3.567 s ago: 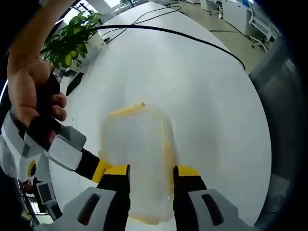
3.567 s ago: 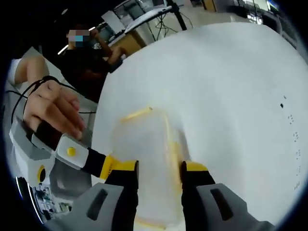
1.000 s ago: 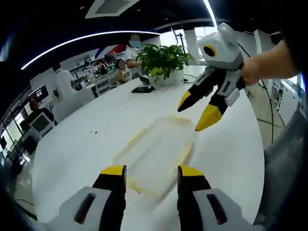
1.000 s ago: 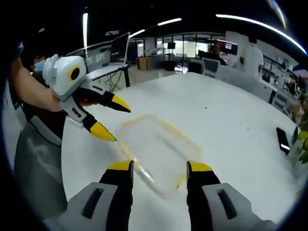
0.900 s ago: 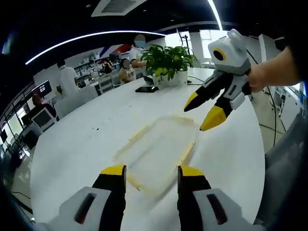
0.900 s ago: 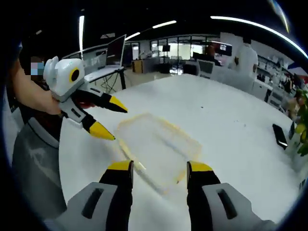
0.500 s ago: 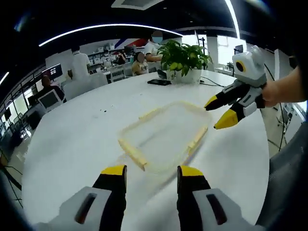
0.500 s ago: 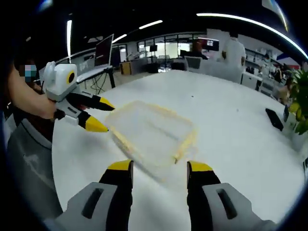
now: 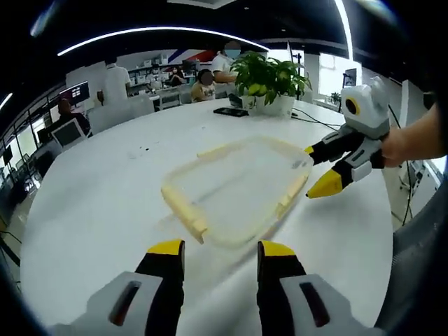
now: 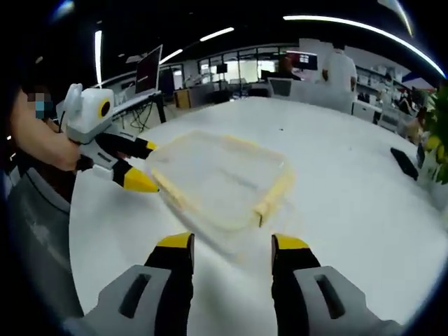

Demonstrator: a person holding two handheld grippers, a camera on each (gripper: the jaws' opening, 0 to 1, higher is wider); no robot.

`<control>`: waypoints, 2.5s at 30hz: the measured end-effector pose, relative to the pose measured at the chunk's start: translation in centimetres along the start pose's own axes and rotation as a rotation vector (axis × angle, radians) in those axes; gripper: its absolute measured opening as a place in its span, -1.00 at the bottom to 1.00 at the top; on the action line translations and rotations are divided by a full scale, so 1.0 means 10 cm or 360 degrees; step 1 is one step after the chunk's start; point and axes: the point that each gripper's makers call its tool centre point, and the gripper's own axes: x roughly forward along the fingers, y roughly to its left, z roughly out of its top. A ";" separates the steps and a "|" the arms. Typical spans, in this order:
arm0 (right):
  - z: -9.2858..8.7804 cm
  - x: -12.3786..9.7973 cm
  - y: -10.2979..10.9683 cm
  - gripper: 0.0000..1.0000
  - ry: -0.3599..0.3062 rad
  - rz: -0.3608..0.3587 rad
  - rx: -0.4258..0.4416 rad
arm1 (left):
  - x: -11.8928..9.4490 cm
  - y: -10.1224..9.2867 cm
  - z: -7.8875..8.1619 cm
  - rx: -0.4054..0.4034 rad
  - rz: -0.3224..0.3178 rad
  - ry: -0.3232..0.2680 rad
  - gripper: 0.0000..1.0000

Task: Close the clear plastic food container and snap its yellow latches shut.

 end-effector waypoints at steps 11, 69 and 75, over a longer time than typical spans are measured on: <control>-0.01 0.05 -0.01 -0.26 -0.0022 0.0025 -0.0027 | 0.04 -0.06 0.02 0.0015 -0.0028 -0.0007 -0.39; 0.40 0.56 0.67 -0.52 -0.0063 0.0139 -0.0108 | -0.47 0.70 -0.42 -0.0058 0.0212 0.0075 -0.48; 0.44 0.43 0.71 -0.38 -0.0055 0.0128 -0.0060 | -0.63 0.65 -0.42 -0.0080 0.0219 0.0065 -0.40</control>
